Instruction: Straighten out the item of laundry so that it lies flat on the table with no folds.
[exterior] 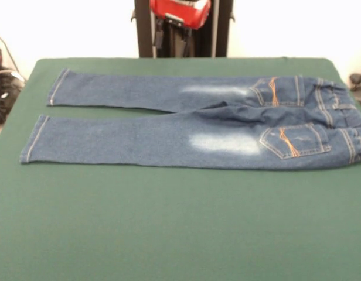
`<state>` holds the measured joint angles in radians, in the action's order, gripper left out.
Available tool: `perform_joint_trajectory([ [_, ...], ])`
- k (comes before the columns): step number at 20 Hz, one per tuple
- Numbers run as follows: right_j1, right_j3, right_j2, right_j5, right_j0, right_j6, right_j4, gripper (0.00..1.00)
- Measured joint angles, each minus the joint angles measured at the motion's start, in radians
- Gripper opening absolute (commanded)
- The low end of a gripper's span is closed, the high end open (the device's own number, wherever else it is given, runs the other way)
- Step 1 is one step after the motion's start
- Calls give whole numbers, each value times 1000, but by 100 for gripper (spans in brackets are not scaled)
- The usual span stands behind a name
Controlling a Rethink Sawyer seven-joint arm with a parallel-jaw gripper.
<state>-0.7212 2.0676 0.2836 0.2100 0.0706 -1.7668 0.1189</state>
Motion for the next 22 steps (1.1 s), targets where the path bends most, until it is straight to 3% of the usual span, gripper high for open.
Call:
perform_joint_trajectory([
  [8, 0, 35, -4, -1, 1, -141, 160, 100],
  [22, 51, 36, -11, -83, -64, -241, 254, 100],
])
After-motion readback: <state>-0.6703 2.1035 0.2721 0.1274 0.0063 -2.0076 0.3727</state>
